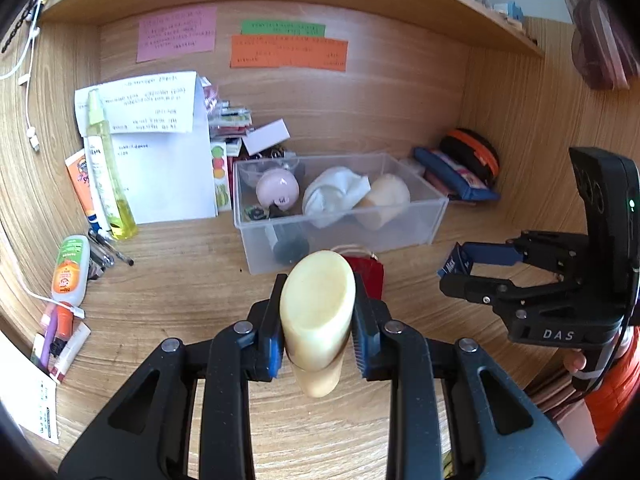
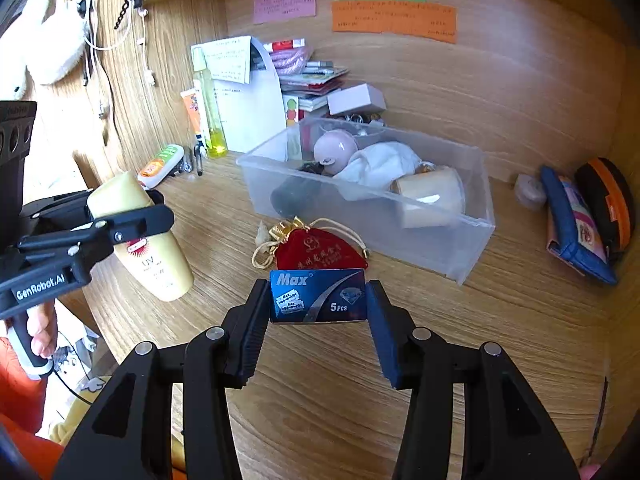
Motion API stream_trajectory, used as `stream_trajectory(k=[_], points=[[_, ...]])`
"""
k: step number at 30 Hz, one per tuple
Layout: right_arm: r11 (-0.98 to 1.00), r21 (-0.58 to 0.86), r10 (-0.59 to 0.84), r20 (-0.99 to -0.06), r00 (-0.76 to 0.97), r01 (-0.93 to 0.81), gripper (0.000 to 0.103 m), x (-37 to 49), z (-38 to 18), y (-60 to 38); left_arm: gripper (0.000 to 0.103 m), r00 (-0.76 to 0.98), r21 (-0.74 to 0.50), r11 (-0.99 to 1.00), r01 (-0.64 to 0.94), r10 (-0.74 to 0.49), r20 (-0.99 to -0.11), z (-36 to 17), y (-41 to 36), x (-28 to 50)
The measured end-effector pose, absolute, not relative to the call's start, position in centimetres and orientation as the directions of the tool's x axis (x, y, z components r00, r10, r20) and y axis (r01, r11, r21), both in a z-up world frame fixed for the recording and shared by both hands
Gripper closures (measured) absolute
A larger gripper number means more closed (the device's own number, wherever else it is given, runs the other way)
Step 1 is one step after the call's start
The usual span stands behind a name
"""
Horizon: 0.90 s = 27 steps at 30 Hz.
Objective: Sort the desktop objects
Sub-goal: 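Carry the sunscreen bottle and Max box over the plastic box and lower them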
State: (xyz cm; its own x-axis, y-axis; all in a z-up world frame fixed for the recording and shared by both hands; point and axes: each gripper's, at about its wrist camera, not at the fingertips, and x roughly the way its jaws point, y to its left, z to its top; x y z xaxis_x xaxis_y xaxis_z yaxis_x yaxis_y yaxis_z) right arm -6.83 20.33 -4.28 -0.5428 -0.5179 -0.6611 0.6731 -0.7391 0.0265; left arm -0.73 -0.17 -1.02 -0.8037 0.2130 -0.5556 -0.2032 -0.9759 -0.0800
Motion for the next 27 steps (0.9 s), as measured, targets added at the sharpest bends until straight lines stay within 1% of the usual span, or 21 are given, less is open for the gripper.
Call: stream_trajectory(k=[13,20,27], points=[[-0.759,-0.031,-0.502,-0.608,-0.615,0.65,0.059,-6.9,-0.7,22.6,0.076,-0.837,-0.105,-0.98,-0.17,0.2,-0.51,1.5,-0.6,-1.8],[-0.778,-0.04,-0.49,-0.585,-0.646,0.627,0.059,-8.2,0.8,23.9,0.076,-0.826,-0.167,-0.966,-0.195,0.254,-0.504,2.8,-1.4,-3.9],[-0.791,-0.046,-0.482,-0.567,-0.668,0.61,0.059,-10.0,2.1,24.4,0.076,-0.828,-0.164,-0.966,-0.199,0.255,-0.499,4.6,-1.7,-6.3]])
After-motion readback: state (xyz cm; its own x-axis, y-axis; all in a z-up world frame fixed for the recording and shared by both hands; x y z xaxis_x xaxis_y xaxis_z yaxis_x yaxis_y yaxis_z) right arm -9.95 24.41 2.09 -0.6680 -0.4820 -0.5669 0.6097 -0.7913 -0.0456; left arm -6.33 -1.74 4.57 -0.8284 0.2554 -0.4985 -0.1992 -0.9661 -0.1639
